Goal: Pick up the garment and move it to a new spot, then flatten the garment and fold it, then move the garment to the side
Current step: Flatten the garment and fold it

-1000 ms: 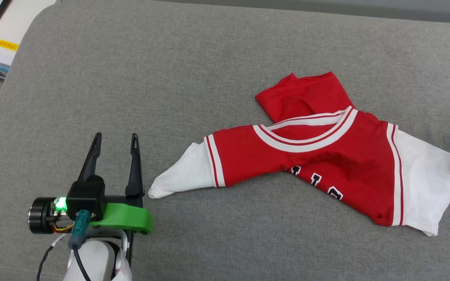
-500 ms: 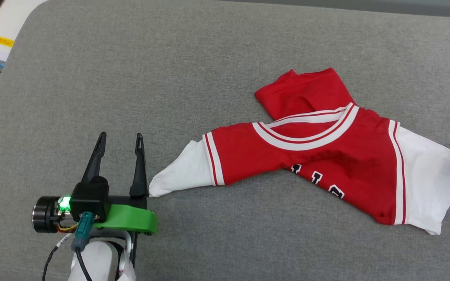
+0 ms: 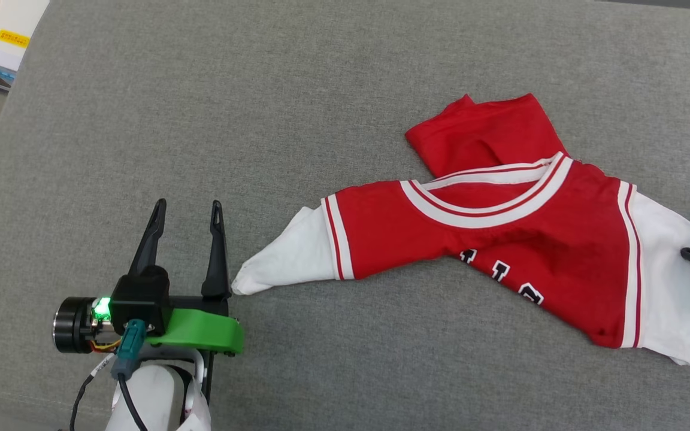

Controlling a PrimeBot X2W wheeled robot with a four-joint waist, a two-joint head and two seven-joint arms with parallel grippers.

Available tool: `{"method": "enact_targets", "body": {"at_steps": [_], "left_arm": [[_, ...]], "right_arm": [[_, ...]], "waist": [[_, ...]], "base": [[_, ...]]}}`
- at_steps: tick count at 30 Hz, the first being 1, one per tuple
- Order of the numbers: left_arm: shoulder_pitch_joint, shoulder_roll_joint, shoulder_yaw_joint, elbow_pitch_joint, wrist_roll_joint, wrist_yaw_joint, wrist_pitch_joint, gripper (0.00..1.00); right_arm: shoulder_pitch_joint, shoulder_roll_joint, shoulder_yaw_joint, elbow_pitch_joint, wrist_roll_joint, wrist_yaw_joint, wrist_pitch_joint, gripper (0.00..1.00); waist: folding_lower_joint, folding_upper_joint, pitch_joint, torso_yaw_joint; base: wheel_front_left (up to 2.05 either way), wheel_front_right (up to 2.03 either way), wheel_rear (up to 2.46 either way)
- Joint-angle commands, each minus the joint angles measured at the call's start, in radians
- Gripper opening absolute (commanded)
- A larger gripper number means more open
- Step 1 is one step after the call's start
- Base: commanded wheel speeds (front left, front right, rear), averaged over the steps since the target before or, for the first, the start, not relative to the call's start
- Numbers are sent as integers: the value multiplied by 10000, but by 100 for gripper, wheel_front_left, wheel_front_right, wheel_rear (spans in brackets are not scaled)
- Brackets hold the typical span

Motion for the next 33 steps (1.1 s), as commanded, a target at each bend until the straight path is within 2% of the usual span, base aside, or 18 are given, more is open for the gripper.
{"method": "enact_targets", "body": {"at_steps": [1,9,14,18,23,33], "left_arm": [[-106,-52,58,37,127,-54,-59,100],[6,-77,211,100,229,-131,-59,100],[21,-108,292,51,271,-164,-59,100],[-99,-179,263,-15,307,-225,-59,100],[-296,-288,204,-39,336,-296,-59,100],[-551,-488,187,-55,354,-324,-59,100]], "right_arm": [[567,535,411,15,-236,10,-220,0],[34,195,-457,-1223,-233,10,-2096,0],[-471,-48,-1070,-2037,-332,10,-2598,0],[-1151,-12,-1401,-2087,-563,10,-2574,0],[-2067,104,-1749,-1209,-985,10,-2447,0],[-2747,546,-2790,2599,-1782,10,-2319,0]], "waist": [[0,0,-81,-92],[0,0,-407,-342],[0,0,-393,-438],[0,0,-154,-387],[0,0,208,-200],[0,0,820,94]], "base": [[0,0,0],[0,0,0],[0,0,0],[0,0,0],[0,0,0],[0,0,0]]}}
